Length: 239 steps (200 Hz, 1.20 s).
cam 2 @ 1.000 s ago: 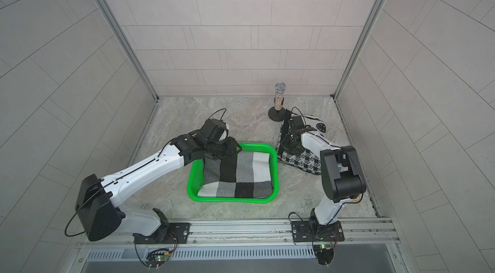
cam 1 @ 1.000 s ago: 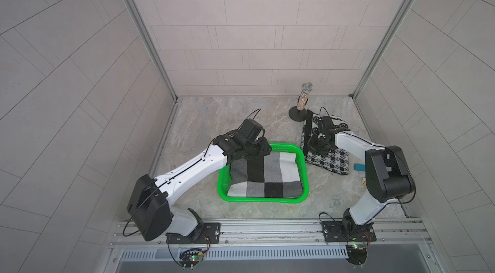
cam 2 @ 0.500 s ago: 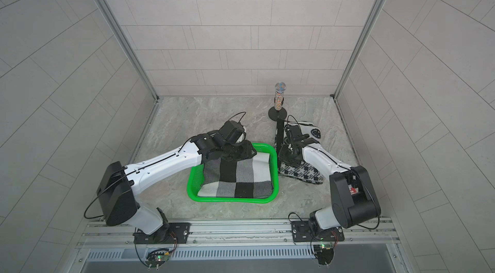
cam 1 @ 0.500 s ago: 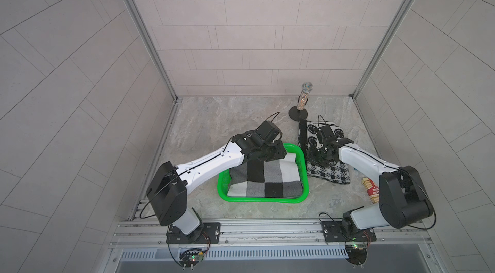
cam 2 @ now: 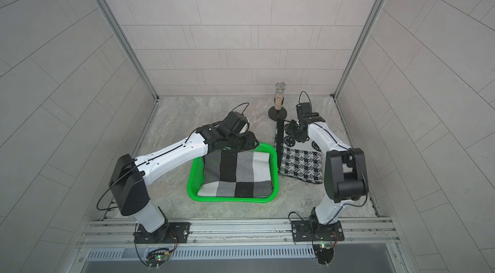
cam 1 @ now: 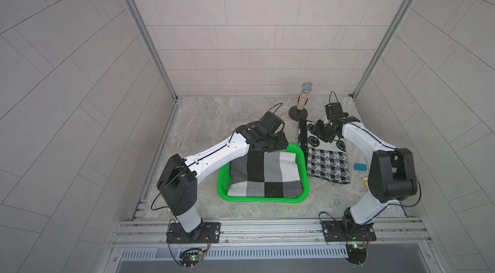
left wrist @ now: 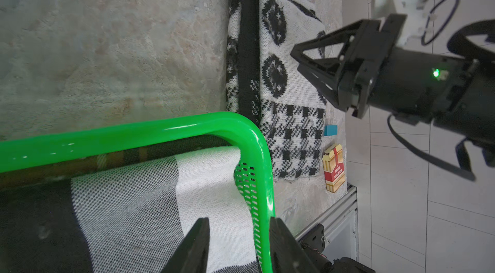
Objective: Put the folded scarf in the basket
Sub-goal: Adjust the scarf at the center of the board.
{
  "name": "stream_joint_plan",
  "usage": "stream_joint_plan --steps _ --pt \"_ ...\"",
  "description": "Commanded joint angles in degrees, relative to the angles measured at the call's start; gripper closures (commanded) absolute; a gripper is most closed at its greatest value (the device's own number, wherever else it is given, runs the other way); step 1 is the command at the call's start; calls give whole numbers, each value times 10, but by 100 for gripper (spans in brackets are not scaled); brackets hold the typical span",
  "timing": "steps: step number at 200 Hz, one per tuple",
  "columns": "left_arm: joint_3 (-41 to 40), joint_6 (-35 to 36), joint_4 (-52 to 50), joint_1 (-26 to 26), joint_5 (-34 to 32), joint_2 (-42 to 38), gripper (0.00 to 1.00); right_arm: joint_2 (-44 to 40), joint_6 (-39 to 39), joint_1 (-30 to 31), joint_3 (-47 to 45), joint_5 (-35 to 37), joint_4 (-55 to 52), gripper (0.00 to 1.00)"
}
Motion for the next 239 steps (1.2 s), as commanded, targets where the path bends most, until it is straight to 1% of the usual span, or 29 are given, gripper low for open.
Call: stream_joint_plan --steps 1,20,37,74,101,122,144,147,162,186,219,239 --pt "11 10 -15 -3 10 8 57 61 7 2 38 -18 -3 61" --pt "3 10 -12 -3 10 7 57 101 4 9 56 -40 -3 63" --pt "-2 15 -13 0 6 6 57 112 -11 31 57 -47 -10 63" --pt "-5 18 -8 23 6 8 57 79 -8 78 -6 -65 22 63" --pt "21 39 -21 53 -4 22 55 53 -9 109 -50 -80 50 63" --pt "45 54 -26 82 2 42 54 32 -20 117 -71 -94 62 63" --pt "84 73 -39 106 8 70 54 -4 -34 109 -76 -79 47 62" --pt "89 89 -40 108 10 75 54 -11 -35 107 -76 -78 46 62" --pt "119 113 -46 117 16 97 54 -35 -33 97 -76 -71 41 61" --pt "182 148 -73 126 27 146 53 -48 -23 86 -69 -49 37 61" --pt "265 189 -110 134 55 223 51 -18 16 58 -79 -25 76 60" --pt "320 220 -136 135 70 273 50 25 24 56 -61 -32 93 61"
